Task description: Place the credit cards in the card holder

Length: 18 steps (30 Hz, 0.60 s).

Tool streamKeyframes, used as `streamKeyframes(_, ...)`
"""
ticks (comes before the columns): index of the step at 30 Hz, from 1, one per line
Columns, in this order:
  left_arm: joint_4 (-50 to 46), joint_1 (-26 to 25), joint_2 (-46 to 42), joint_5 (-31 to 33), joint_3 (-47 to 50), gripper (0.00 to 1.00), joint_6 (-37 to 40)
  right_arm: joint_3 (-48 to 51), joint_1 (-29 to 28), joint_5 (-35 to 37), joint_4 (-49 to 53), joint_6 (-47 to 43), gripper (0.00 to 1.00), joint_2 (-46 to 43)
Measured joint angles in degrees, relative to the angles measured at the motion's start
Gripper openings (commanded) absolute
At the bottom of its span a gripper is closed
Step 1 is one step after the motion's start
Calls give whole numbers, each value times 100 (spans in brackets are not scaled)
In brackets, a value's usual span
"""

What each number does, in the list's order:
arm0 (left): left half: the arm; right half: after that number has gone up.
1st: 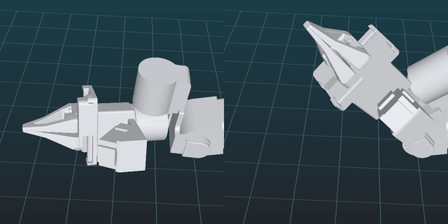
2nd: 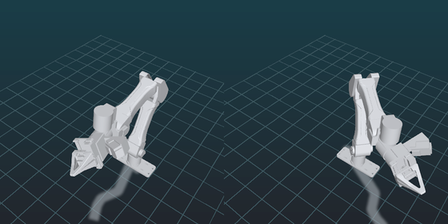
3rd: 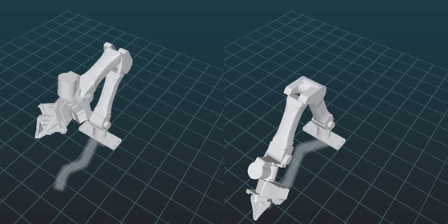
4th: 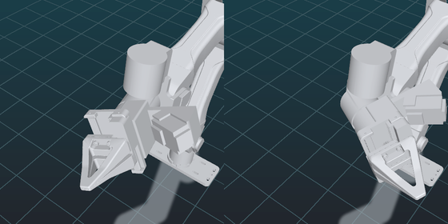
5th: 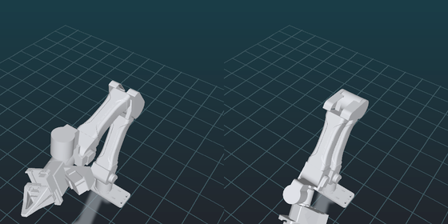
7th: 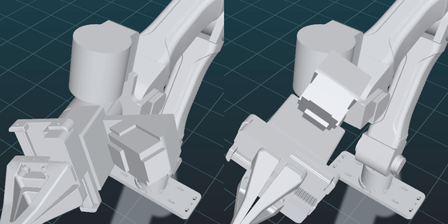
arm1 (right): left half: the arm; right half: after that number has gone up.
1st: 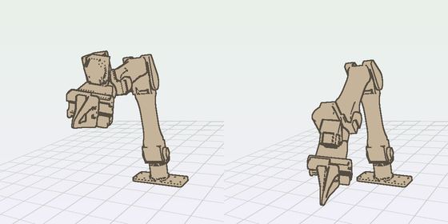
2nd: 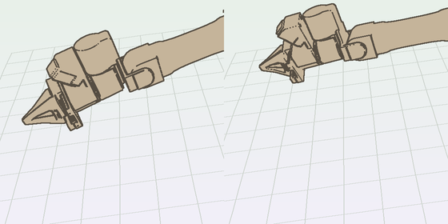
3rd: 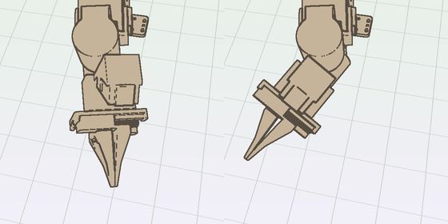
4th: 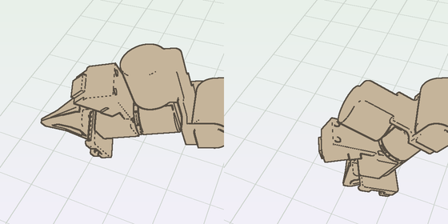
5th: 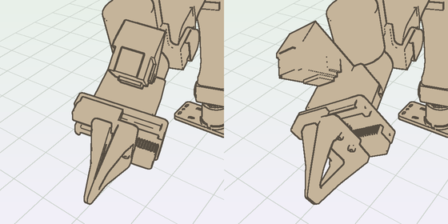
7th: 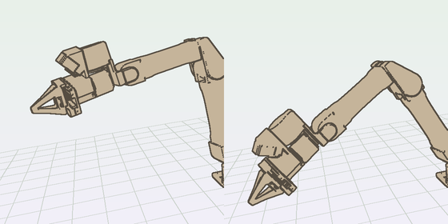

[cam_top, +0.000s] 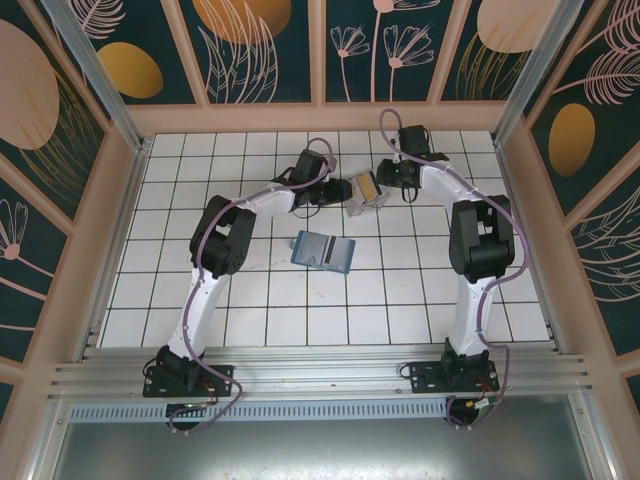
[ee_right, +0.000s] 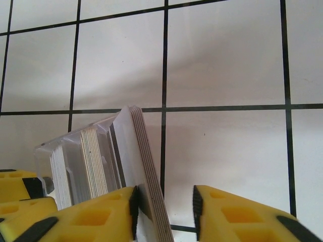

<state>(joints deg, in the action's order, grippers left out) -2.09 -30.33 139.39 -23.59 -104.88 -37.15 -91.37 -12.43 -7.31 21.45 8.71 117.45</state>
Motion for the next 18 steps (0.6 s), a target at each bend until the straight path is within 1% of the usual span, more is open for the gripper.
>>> streamKeyframes(3, 0, 0, 0, 0, 0, 46, -4, 0, -4, -35, 0, -31, 23, 0)
streamKeyframes(9, 2, 0, 0, -2, 0, 46, -24, -44, -35, -125, 13, -105, 13, 0)
streamKeyframes(14, 2, 0, 0, -4, 0, 46, -42, -138, -55, -177, 111, -142, 7, -9)
streamKeyframes(18, 2, 0, 0, -4, 0, 46, -42, -140, -70, -181, 149, -142, 4, -70)
